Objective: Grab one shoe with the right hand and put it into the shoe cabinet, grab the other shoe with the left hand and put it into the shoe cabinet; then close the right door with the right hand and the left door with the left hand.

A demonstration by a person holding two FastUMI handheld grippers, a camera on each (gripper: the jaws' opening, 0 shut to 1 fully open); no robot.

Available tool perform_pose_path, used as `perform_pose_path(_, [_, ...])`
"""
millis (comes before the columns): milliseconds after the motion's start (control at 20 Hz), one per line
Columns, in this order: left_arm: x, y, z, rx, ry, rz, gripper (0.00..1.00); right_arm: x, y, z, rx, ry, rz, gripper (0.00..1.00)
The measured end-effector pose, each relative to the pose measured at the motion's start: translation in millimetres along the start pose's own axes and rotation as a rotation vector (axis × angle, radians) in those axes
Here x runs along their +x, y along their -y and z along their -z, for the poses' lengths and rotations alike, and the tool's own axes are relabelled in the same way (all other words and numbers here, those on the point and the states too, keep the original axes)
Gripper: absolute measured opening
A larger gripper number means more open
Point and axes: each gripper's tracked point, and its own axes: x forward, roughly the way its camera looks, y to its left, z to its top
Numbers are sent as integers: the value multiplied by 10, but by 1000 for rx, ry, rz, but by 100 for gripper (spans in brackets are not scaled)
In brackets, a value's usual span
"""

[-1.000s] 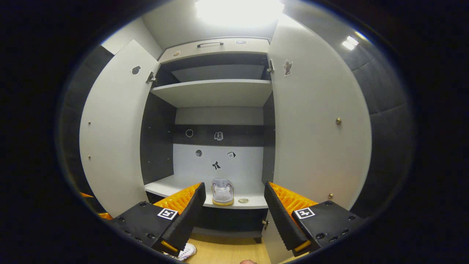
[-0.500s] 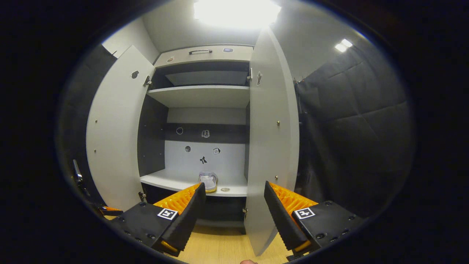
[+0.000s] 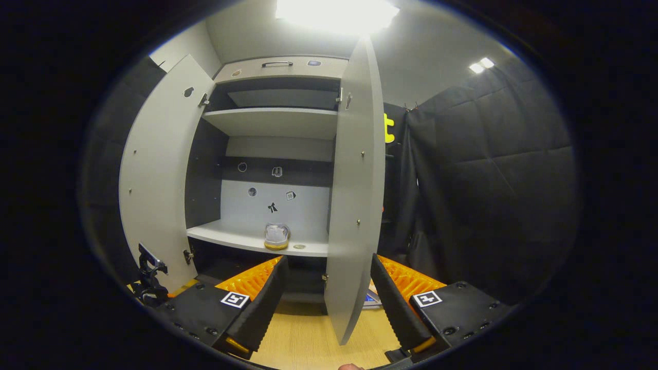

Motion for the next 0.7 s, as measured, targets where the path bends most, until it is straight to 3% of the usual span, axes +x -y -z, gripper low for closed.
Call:
perform_pose_path(50, [68, 16, 67, -8, -27, 10, 96, -12, 24, 31, -2, -10, 4, 96])
perform_pose_path(300, [315, 35, 470, -50, -140, 27, 96, -52, 103, 135, -10, -47, 23, 100])
perform_pose_path(700, [497, 21, 840, -8, -239, 20, 96, -53, 199, 258, -12, -82, 44, 99])
